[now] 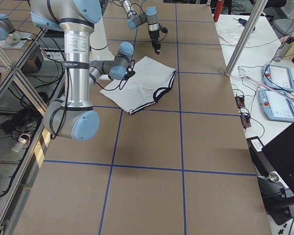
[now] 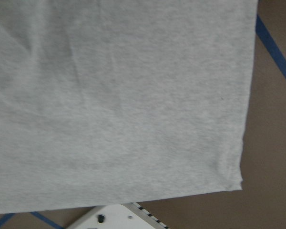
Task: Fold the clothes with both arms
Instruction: 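Grasp the shirt with both grippers and turn it a quarter turn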
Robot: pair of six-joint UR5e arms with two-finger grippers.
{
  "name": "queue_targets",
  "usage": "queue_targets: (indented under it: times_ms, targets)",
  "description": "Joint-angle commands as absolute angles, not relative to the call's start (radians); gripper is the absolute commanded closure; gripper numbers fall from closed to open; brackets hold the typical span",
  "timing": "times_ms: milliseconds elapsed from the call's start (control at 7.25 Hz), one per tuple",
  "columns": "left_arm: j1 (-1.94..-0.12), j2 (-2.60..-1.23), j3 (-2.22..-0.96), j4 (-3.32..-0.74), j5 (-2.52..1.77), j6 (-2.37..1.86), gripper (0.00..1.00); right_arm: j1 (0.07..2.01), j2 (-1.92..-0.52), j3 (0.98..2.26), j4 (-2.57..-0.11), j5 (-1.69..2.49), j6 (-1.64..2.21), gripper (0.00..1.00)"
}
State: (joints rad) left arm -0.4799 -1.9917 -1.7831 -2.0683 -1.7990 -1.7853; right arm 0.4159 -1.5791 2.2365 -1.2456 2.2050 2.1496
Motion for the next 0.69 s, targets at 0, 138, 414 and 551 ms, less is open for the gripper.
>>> queue_targets:
  times_ms: [0,138,414,551]
  targets:
    - [-0.424,-1.962,-1.807,-1.99,-1.798,-1.835,0.45,0.57,-1.497,2.166,-1.246,2.203,2.138,0.0]
    - [-0.413,-1.962,-1.798,-1.974,-1.798,-1.836,0.45,0.595,-1.461,2.127,-1.246,2.195,2.134,0.0]
    - [-0.379,-1.959,-1.796,-1.971,-1.798,-1.838,0.48,0.624,-1.43,2.105,-1.246,2.192,2.134,0.0]
    - [-0.374,-1.938,-1.807,-1.947,-1.798,-1.859,0.48,0.626,-1.428,2.103,-1.246,2.192,2.134,0.0]
